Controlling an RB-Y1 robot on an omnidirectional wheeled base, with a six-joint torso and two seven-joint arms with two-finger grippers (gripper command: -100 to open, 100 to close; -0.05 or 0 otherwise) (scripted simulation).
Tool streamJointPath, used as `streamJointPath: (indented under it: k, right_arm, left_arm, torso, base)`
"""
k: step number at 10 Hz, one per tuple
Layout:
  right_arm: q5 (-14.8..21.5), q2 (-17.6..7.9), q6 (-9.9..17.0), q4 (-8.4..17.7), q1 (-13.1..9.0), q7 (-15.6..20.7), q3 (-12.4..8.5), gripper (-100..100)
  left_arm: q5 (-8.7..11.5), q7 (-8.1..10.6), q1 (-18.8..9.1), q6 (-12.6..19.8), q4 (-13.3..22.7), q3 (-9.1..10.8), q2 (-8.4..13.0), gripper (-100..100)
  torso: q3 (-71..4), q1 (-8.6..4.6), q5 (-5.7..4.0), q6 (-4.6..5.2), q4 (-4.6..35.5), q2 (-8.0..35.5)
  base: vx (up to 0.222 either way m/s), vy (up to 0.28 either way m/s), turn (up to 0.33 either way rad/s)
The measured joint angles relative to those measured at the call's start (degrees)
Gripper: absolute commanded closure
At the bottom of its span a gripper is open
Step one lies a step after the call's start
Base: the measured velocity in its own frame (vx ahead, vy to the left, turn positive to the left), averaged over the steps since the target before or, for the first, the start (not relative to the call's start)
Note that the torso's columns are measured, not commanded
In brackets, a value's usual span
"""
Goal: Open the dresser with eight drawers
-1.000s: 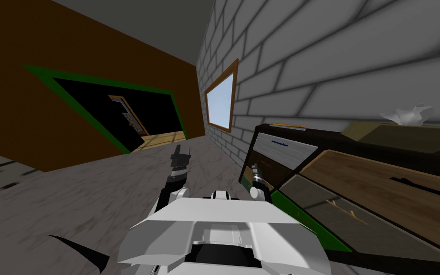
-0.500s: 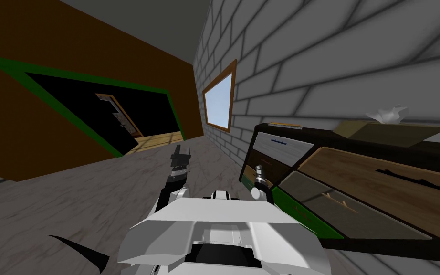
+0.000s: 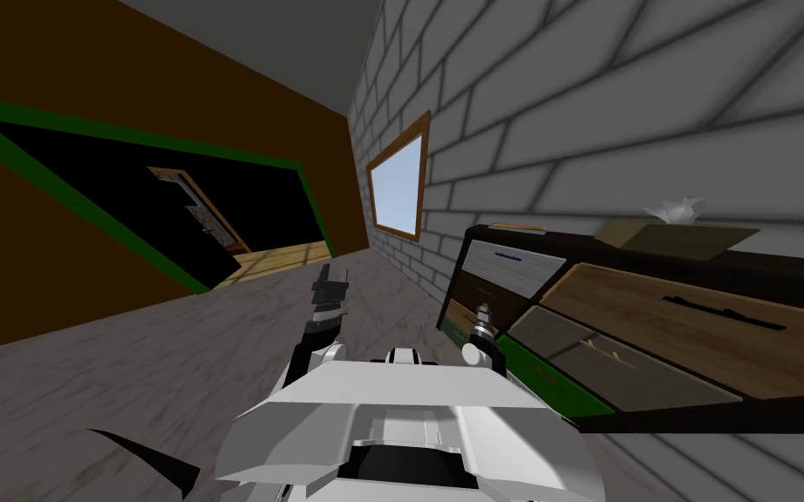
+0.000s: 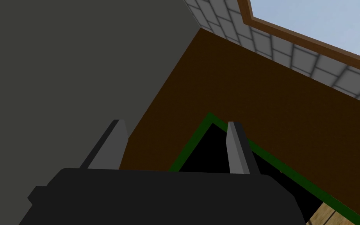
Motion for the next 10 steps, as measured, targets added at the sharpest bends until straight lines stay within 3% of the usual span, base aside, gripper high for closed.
streamJointPath:
  k: [1,8,10]
  right_arm:
    - [-0.12,0.02,-0.19,-0.11,0.07,-0.30,-0.04,-100]
    - [-7.15,1.70,3.20,-5.50,0.11,-5.70,-0.66,-100]
    - [-7.69,1.87,4.00,-5.83,-0.54,-5.19,-1.06,-100]
  left_arm:
    - [0.00,0.00,0.00,0.00,0.00,0.00,0.00,0]
    - [0.00,0.00,0.00,0.00,0.00,0.01,0.01,0]
    - [0.00,0.00,0.00,0.00,0.00,0.01,0.01,0]
  torso:
    - [0.02,-0.11,-0.03,-0.02,0.01,0.02]
    - [0.06,0.15,0.04,0.00,0.03,0.09]
    - [0.02,0.06,0.03,0.00,0.02,0.02]
  base:
    - [0.020,-0.028,-0.008]
    - [0.051,-0.083,-0.006]
    - [0.038,-0.034,-0.037]
